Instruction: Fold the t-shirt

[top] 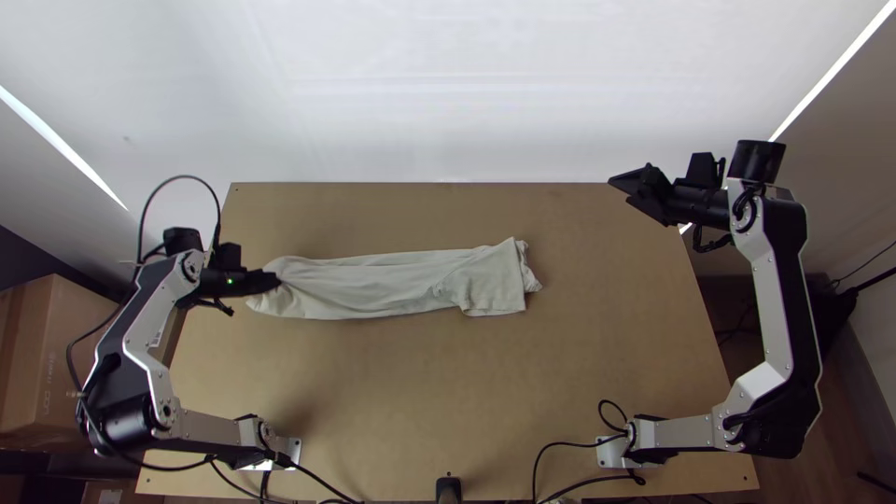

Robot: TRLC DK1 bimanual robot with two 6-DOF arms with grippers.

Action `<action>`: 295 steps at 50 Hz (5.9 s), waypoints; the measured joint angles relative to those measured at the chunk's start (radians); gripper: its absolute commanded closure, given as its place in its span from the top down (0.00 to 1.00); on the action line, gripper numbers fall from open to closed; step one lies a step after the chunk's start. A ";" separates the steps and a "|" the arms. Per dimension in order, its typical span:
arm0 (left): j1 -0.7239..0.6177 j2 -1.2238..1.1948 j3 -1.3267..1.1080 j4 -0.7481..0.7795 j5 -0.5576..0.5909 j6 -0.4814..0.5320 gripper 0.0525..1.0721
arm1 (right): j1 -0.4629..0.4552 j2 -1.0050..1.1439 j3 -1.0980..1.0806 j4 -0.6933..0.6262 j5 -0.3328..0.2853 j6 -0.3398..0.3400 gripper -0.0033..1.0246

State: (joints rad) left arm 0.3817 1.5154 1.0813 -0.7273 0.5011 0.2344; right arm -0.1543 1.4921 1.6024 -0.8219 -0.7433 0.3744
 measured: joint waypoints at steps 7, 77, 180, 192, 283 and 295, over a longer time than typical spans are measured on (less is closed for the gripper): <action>-0.133 -0.098 0.120 -0.039 0.007 -0.066 0.03 | 0.010 0.000 -0.012 0.002 0.010 0.000 0.96; -1.046 0.642 1.022 -0.077 -0.177 -0.428 0.03 | 0.016 -0.071 -0.191 0.026 0.108 -0.009 0.96; -0.763 0.327 1.166 -0.071 -0.263 -0.467 0.96 | 0.444 0.477 -0.285 0.277 0.154 -0.119 0.02; -0.732 0.287 1.166 -0.079 -0.263 -0.467 0.96 | 0.282 0.510 -0.221 0.276 0.149 -0.113 0.02; -0.367 0.045 1.120 -0.105 -0.300 -0.409 0.96 | -0.261 0.381 0.006 0.237 0.360 -0.022 0.96; -0.193 -0.080 1.120 -0.106 -0.300 -0.405 0.96 | -0.283 0.622 0.161 0.236 0.361 -0.015 0.96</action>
State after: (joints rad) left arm 0.1886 1.4353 2.2009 -0.8330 0.2012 -0.1707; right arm -0.4377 2.1139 1.7638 -0.5858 -0.3824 0.3595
